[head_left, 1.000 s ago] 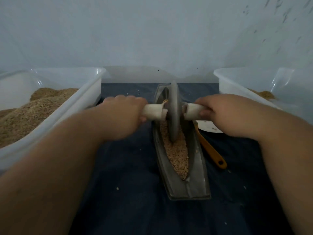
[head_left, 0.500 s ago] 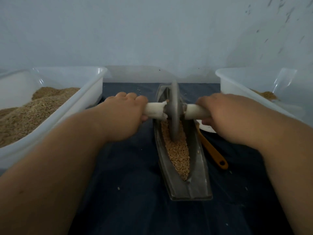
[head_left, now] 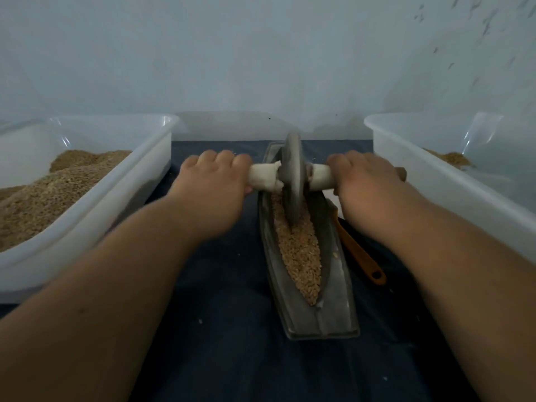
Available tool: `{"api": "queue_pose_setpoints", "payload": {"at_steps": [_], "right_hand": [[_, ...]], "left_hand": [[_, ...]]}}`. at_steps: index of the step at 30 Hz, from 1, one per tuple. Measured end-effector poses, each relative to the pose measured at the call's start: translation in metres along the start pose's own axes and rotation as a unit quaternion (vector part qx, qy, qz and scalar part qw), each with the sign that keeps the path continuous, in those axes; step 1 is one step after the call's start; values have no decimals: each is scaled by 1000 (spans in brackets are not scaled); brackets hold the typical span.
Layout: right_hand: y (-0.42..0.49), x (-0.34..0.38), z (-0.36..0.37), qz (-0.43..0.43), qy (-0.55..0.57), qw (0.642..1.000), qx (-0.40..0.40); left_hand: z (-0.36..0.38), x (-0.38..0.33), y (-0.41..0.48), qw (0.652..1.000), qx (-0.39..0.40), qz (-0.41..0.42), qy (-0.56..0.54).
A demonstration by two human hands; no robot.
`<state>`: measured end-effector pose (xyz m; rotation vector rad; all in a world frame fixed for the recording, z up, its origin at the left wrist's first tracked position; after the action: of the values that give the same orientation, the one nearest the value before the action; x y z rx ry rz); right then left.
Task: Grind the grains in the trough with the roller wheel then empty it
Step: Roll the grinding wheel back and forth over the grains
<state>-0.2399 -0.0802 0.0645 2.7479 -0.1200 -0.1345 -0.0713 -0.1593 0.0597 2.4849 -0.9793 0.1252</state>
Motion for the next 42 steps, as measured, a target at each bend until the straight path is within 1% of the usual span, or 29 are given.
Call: {"api": "queue_pose_setpoints", "payload": {"at_steps": [1,3,4,6,9,11,13,15,16,18,20,22,24,26,29,31,33,35,37,39,42], "right_hand": [[5,-1,4,15,-7,1000,-14],[12,-4,12,34,-15,999,-30],[14,-5,14,38,-17,999,-31],[13,-3,14,34,-29,999,-24],[3,2,4,-15,-40,999,4],[-9,4,-5,-54,-28,997,54],[-24,5,-15,-69,8,990,127],[-37,7,-22,-65,28,979,190],[-41,7,-24,-67,17,976,207],[-45,5,-24,-68,-8,971,227],[-42,5,-23,-74,2,973,217],[-35,4,-17,-73,31,977,199],[-23,0,-10,-54,53,984,161],[-11,-1,-3,-35,36,995,91],[2,-2,7,-4,-7,1000,2],[8,-4,11,7,-15,999,-32],[10,-7,14,7,-10,999,-40],[9,-10,17,-2,-5,1000,-28],[4,-11,14,-19,1,1000,-6],[-3,-7,5,-41,3,999,26],[-18,2,-12,-64,7,993,98]], "left_hand": [[2,-1,2,999,-27,-19,25],[4,-1,5,997,-60,-43,31],[5,-1,6,996,-68,-48,28],[7,-1,7,997,-57,-46,30],[3,1,4,1000,9,-21,14],[-2,1,-5,997,67,21,-35],[-6,-2,-18,982,159,52,-87],[-12,-5,-30,963,238,66,-108],[-16,-6,-35,956,262,69,-110],[-22,-7,-39,949,283,71,-118],[-23,-7,-38,949,280,70,-125],[-17,-5,-32,955,260,64,-125],[-8,-2,-23,964,227,47,-131],[-3,2,-13,981,154,36,-115],[-1,4,-1,998,30,9,-50],[2,2,3,1000,-12,-22,-8],[4,-2,4,999,-27,-38,20],[3,-3,4,999,-25,-35,30],[0,0,2,1000,2,-21,13],[-1,1,-2,997,64,4,-42],[-2,-3,-17,976,190,40,-99]]}}
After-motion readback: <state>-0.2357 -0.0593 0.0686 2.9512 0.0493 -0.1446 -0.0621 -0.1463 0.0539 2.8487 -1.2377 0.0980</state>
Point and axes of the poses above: each hand's wrist, its own y-axis towards the middle knuckle, its own z-axis out of the palm, x = y × z, the point moved 8 cm from there along y, towards the middle knuckle, and after that the axes turned 2 degrees about y, right-handed, at the moved point
